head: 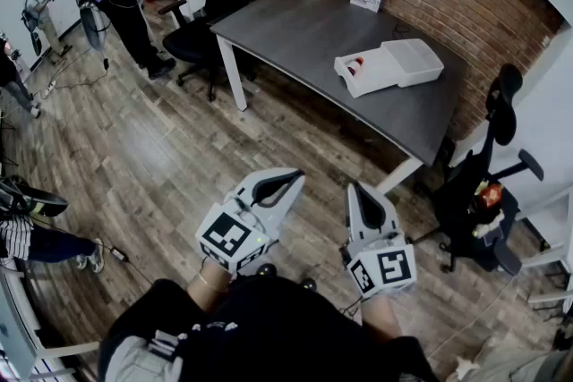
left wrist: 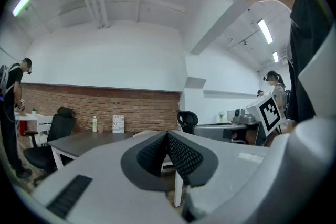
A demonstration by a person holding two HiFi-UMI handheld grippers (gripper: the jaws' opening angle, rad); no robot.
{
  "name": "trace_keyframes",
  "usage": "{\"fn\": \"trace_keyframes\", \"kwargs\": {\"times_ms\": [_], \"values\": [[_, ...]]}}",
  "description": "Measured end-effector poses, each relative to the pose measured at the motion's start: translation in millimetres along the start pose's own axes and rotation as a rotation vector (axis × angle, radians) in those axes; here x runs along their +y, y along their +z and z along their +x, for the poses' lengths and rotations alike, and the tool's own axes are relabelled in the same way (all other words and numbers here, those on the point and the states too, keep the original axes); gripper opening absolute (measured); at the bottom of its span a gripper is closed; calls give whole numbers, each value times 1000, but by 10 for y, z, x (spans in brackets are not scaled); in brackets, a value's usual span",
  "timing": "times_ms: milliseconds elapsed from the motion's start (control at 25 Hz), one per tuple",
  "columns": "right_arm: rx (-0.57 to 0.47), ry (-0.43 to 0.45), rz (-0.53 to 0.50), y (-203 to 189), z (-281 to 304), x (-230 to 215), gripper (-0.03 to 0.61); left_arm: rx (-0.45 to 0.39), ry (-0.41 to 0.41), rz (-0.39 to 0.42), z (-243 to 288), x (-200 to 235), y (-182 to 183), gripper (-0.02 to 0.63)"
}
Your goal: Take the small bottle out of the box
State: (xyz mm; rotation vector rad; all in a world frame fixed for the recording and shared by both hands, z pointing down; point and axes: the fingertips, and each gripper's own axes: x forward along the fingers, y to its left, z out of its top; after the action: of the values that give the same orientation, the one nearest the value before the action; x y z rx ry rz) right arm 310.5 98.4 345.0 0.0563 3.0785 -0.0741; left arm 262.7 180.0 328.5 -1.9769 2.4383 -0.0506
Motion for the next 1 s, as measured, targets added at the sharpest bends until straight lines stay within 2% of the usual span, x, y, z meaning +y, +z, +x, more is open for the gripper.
{"fn": "trace_keyframes", "kwargs": {"times_ms": [160,600,1000], "values": [[3,9,4,-52,7,63,0,25,12,-42,-66,9,-61,-2],[-4,81,73,-143,95,126,2,48,98,-35,-211,43,-114,-2],[0,165,90,-123,57,79,2,71,200,-29,-256,-63,-89,-2]]}}
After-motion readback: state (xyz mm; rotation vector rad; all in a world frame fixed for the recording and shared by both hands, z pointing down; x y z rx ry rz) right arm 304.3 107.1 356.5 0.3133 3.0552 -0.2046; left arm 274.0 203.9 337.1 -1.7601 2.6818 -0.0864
